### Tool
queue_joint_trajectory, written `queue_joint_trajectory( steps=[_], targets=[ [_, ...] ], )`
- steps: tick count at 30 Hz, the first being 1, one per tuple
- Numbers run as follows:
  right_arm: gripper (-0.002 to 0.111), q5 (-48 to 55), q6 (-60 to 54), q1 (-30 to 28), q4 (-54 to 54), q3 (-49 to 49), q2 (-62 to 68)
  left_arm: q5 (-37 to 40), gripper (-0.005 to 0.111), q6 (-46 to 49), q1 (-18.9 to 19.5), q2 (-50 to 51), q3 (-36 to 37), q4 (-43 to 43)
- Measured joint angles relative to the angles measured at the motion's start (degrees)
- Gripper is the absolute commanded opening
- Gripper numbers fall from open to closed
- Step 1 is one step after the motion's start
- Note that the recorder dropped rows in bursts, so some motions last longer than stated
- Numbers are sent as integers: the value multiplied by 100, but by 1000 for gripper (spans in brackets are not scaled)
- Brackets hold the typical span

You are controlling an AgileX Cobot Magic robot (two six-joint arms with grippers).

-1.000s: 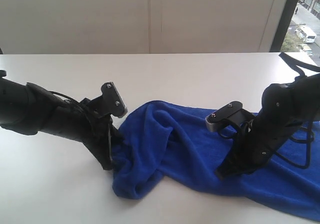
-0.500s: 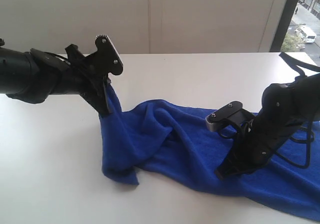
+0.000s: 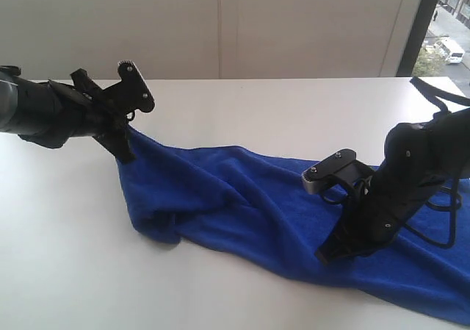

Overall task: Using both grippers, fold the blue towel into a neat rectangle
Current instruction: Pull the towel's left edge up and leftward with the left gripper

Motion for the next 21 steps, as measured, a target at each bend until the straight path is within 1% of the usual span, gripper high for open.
queue_joint_trajectory(
  steps=[2,3,5,10,12,14,15,16,17,19,21],
  targets=[
    [0,0,0,0,0,0,0,127,0,0,65,109,-110,52],
    [0,0,0,0,0,0,0,183,3,0,90,172,-168,67],
    [0,11,0,0,0,0,0,235,11,-12,105,288,-276,82],
    [0,11,0,0,0,0,0,272,50,-12,108,552,-439,92],
    [0,11,0,0,0,0,0,173,61,-12,108,595,-439,92],
    [0,11,0,0,0,0,0,-143,67,-12,108,605,-439,79],
    [0,21,0,0,0,0,0,-430,72,-12,94,605,-439,79],
    [0,21,0,0,0,0,0,-1010,74,-12,24,537,-439,46],
    [0,21,0,0,0,0,0,-1334,74,-12,-7,493,-439,33],
    [0,21,0,0,0,0,0,-1916,74,-12,-148,352,-448,-110],
    [0,21,0,0,0,0,0,-2339,74,-12,-352,186,-462,-441]
  ],
)
